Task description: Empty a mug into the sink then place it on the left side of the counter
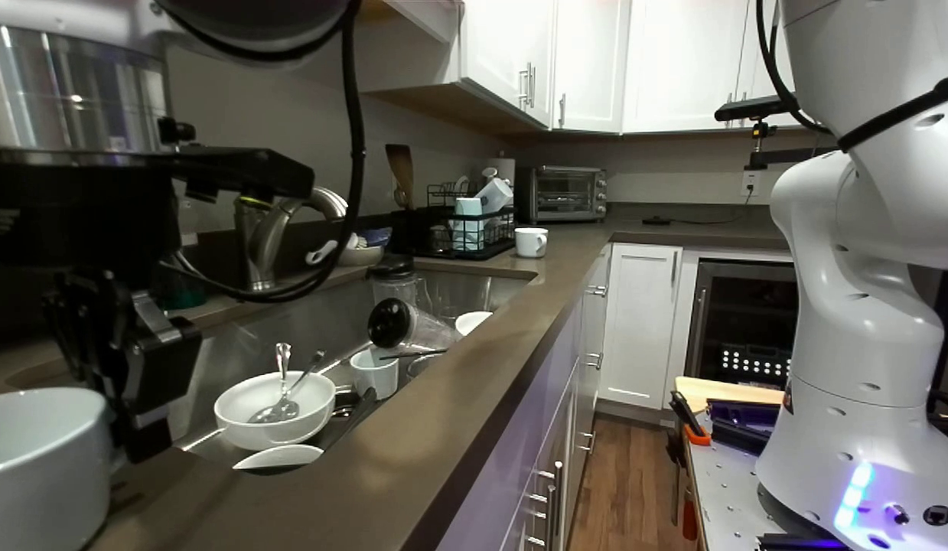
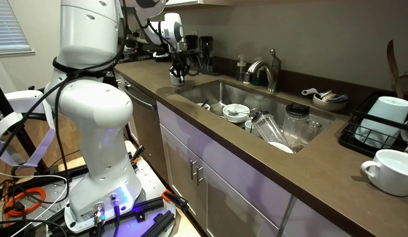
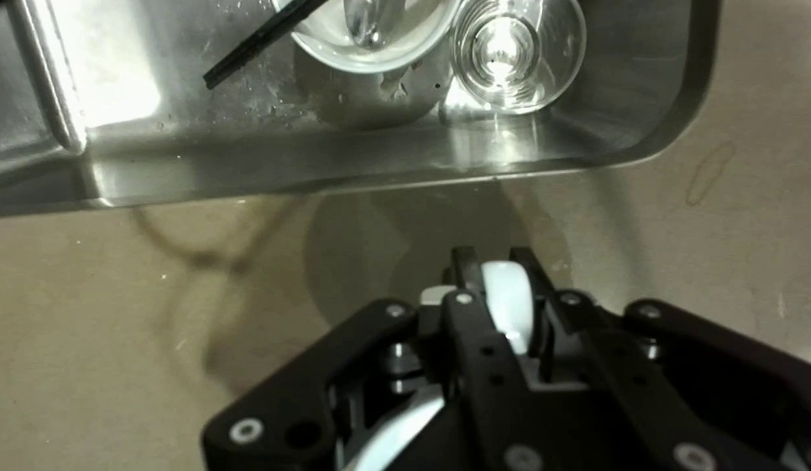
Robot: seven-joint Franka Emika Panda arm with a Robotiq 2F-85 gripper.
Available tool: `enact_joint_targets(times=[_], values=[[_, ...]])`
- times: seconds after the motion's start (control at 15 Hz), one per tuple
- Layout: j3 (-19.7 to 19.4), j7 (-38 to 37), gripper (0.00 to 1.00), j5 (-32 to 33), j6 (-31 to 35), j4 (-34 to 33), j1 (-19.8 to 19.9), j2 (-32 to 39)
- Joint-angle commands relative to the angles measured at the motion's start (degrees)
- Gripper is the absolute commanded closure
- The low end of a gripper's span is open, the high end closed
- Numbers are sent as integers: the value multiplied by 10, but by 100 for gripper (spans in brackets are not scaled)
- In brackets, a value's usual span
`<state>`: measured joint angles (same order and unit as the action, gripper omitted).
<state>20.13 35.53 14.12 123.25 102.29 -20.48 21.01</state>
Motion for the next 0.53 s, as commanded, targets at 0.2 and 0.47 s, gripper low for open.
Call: enact_joint_targets(times=[0.2,0.47], values=[[-7,-30,96,41,-39,-39,-26,23],[-9,-45,96,65,-62,-51,-38,27]])
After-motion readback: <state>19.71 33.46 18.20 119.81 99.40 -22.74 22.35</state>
